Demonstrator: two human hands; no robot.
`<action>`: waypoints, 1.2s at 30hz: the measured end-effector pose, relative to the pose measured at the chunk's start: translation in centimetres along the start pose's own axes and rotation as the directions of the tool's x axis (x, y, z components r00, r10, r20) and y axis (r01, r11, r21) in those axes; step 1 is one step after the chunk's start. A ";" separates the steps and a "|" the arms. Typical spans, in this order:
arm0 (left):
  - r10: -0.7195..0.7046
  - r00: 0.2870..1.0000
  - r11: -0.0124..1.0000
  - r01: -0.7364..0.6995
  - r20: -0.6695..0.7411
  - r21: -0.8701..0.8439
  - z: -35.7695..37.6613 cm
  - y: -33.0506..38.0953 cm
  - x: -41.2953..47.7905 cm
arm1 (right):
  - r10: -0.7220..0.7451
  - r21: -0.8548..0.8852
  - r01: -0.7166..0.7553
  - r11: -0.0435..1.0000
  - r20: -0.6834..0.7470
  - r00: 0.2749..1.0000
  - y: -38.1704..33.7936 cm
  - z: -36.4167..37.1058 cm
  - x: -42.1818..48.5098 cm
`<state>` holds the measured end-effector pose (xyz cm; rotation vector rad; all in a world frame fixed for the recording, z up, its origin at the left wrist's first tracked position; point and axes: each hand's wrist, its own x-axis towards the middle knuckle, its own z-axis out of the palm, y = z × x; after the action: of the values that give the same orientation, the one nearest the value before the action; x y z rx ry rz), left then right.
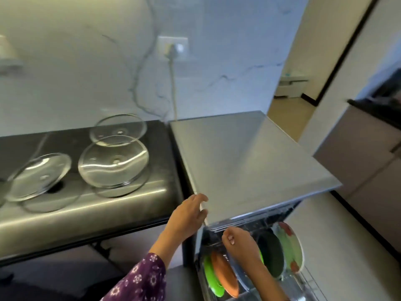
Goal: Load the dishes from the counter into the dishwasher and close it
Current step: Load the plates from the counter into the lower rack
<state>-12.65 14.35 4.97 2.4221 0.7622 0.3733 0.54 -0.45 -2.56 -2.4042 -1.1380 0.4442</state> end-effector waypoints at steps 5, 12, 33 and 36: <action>-0.167 0.965 0.983 0.178 -0.201 0.041 -9.1 -5.6 -6.9 | -0.229 0.008 0.229 0.973 0.070 0.971 -12.0 -0.4 0.6; -0.373 0.843 0.915 0.404 -0.388 -0.002 -18.0 -13.2 -18.7 | -0.513 -0.006 0.528 0.849 0.226 0.828 -27.7 2.9 -0.1; -0.741 0.069 0.406 0.839 -0.668 -0.363 -32.0 -29.0 -64.2 | -0.710 0.287 0.831 0.477 0.683 0.172 -66.4 28.8 -22.6; -0.740 -0.069 0.326 0.833 -0.669 -0.446 -31.7 -28.3 -69.9 | -0.660 0.331 0.817 0.473 0.747 0.079 -68.8 31.7 -27.8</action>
<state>-93.96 5.72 7.25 1.1932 2.5180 0.9496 -75.46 24.44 8.65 -1.1850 -2.7163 1.1543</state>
